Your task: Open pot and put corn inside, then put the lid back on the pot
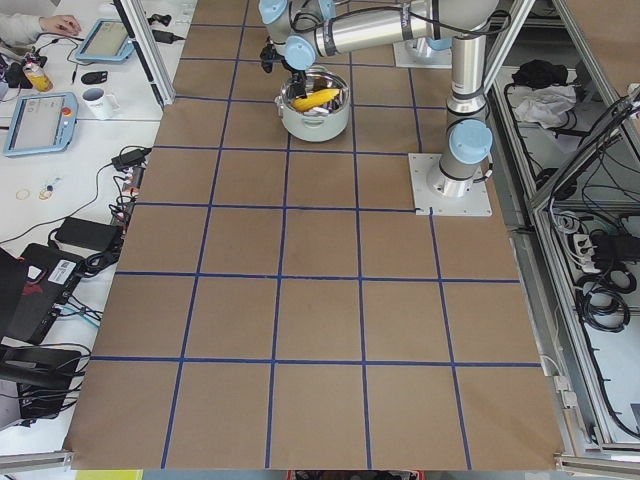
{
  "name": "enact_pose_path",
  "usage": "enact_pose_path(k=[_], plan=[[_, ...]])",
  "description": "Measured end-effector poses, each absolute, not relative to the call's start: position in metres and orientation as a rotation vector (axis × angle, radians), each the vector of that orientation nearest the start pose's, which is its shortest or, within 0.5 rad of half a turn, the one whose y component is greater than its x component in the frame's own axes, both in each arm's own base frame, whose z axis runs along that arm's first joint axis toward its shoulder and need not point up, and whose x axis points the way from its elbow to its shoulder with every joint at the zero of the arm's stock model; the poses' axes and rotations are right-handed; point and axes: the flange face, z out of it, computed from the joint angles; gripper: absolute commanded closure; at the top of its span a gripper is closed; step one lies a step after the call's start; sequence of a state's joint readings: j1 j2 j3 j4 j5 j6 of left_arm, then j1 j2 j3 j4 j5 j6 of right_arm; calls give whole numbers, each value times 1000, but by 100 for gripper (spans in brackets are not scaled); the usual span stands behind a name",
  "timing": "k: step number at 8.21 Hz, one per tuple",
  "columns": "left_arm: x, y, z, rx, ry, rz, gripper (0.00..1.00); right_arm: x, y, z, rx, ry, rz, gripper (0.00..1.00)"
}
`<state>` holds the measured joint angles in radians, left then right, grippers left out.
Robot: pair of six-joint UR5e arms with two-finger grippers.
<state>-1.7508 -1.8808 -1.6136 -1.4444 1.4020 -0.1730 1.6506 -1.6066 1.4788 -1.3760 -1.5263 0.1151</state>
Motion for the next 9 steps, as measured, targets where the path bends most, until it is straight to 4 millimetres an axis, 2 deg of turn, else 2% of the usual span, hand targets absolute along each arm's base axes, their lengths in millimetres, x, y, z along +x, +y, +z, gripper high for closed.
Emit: enact_pose_path(k=[3, 5, 6, 9], plan=[[-241, -532, 330, -23, 3190, 388, 0, 174, -454, 531, 57, 3101, 110, 56], [-229, -529, 350, 1, 3145, 348, 0, 174, -454, 531, 57, 3101, 110, 56], [-216, -530, 367, 28, 3139, 331, 0, 174, -454, 531, 57, 3101, 110, 56], [-154, -539, 417, 39, 3112, 331, 0, 176, -455, 530, 58, 3102, 109, 57]])
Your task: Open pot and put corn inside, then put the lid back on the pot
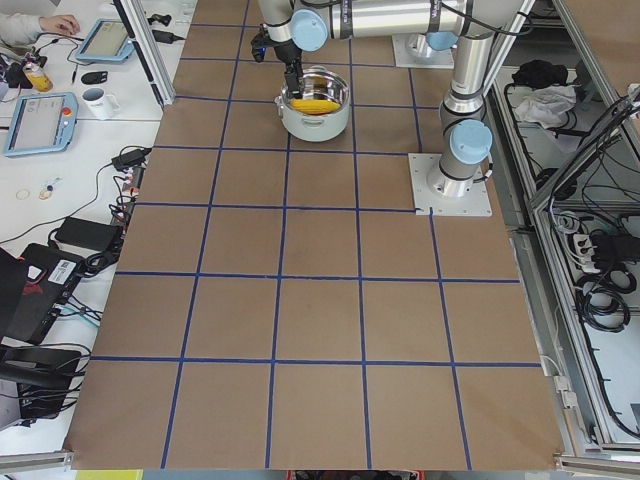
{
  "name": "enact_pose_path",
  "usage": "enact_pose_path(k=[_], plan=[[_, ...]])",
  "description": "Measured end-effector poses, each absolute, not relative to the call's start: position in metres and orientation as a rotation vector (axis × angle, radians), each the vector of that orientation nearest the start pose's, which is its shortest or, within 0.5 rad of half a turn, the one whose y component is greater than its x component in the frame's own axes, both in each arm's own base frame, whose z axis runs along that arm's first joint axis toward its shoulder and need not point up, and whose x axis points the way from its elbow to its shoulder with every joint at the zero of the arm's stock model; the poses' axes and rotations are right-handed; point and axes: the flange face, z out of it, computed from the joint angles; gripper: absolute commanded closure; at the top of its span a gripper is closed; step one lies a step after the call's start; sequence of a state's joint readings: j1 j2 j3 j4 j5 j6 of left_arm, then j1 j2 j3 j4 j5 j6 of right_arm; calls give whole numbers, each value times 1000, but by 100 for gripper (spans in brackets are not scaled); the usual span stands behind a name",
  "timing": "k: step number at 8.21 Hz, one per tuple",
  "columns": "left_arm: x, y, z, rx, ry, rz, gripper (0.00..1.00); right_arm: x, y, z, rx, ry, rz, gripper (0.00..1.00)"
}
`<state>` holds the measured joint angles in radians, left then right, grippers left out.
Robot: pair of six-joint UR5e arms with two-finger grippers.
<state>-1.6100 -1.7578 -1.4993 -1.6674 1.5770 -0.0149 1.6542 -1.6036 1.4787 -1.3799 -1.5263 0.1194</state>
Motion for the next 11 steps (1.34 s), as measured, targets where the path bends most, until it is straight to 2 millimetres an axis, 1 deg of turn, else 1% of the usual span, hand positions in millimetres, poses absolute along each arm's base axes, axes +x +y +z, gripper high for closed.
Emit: enact_pose_path(k=[1, 2, 3, 4, 5, 6, 7, 8, 9, 10, 11], plan=[[-139, -538, 429, 50, 3083, 326, 0, 179, -456, 529, 60, 3102, 107, 57], [-128, -535, 441, 53, 3063, 313, 0, 188, -459, 525, 55, 3104, 104, 57], [-119, -532, 450, 50, 3057, 299, 0, 214, -461, 517, 15, 3110, 82, 57], [-109, -531, 457, 66, 3059, 287, 0, 254, -463, 503, -15, 3120, 51, 57], [-97, -530, 465, 103, 3063, 270, 0, 302, -465, 482, -4, 3130, 19, 57], [-85, -529, 473, 137, 3068, 251, 0, 345, -465, 459, 19, 3132, -12, 57], [-78, -527, 478, 155, 3071, 238, 0, 379, -466, 435, 58, 3126, -35, 57], [-75, -525, 482, 162, 3073, 228, 0, 406, -468, 414, 92, 3116, -56, 57], [-74, -524, 485, 166, 3074, 219, 0, 426, -469, 395, 120, 3105, -65, 57], [-74, -522, 487, 169, 3076, 211, 0, 438, -471, 383, 135, 3096, -73, 57], [-76, -520, 492, 172, 3078, 196, 0, 443, -471, 377, 138, 3093, -76, 57]])
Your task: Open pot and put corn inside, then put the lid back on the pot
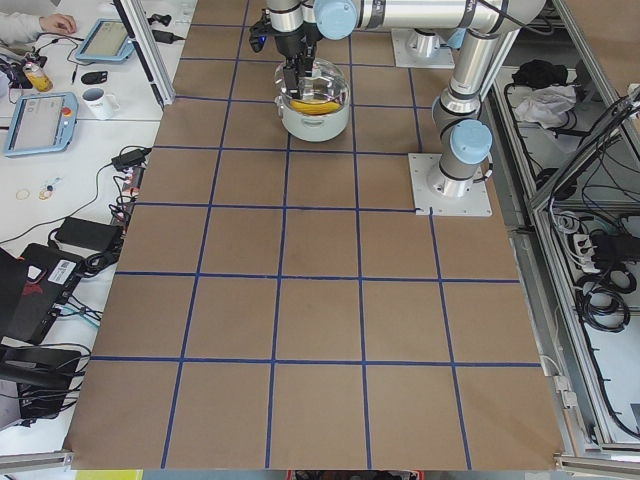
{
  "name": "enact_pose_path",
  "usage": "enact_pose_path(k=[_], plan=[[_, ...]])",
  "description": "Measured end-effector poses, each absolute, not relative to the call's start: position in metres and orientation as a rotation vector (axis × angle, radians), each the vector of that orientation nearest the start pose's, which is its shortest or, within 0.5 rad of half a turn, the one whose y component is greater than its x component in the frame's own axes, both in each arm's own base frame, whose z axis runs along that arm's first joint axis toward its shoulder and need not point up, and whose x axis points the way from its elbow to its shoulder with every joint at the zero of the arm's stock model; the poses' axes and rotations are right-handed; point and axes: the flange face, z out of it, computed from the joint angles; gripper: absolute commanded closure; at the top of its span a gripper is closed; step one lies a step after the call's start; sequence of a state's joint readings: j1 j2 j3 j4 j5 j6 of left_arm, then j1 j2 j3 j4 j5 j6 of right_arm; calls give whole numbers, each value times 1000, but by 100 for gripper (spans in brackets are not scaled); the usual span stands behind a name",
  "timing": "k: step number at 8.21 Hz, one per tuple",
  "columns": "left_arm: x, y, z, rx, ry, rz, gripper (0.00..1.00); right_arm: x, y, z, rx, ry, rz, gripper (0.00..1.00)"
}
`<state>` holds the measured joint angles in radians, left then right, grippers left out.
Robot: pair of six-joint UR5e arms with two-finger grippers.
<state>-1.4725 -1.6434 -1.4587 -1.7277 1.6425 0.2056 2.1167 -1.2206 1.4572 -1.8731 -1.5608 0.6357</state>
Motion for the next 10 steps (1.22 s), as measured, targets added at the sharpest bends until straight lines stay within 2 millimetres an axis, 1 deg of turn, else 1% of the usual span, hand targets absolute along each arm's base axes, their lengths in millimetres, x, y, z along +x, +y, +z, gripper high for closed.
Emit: enact_pose_path(k=[2, 3, 6, 10], plan=[[-77, -515, 505, 174, 3074, 127, 0, 448, -471, 367, 124, 3100, -59, 57], [-77, -513, 507, 174, 3073, 107, 0, 448, -471, 363, 114, 3105, -43, 57], [-78, -513, 506, 166, 3072, 94, 0, 450, -471, 350, 103, 3114, 9, 57], [-78, -514, 505, 169, 3072, 92, 0, 452, -468, 346, 89, 3114, 55, 57]])
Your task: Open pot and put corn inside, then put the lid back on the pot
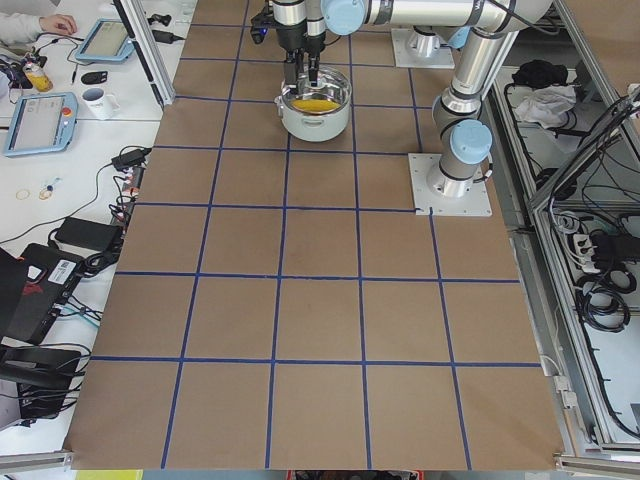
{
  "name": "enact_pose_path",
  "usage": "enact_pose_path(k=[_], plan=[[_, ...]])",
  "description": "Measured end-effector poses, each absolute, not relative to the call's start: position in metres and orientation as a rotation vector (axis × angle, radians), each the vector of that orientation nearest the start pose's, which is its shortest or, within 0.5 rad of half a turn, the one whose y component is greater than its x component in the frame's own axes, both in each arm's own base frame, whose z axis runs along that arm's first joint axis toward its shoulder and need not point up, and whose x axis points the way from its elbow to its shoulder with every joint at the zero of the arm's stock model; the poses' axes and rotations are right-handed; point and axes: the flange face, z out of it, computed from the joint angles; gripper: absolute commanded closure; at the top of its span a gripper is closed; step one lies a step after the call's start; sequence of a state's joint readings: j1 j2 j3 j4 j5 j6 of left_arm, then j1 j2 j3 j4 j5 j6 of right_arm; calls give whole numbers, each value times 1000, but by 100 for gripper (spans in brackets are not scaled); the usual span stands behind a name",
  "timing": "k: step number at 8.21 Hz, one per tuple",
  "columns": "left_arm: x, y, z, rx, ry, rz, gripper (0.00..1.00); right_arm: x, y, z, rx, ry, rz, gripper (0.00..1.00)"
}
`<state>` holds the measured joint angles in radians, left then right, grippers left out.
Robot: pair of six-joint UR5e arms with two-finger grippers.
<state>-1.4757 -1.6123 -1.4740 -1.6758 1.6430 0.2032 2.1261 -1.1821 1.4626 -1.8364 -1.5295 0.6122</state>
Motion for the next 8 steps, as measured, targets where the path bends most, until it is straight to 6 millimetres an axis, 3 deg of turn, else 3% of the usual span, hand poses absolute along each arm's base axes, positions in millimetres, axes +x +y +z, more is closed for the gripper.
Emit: enact_pose_path(k=[8], plan=[[-77, -515, 503, 160, 3070, 86, 0, 455, -468, 344, 46, 3099, 71, 56]])
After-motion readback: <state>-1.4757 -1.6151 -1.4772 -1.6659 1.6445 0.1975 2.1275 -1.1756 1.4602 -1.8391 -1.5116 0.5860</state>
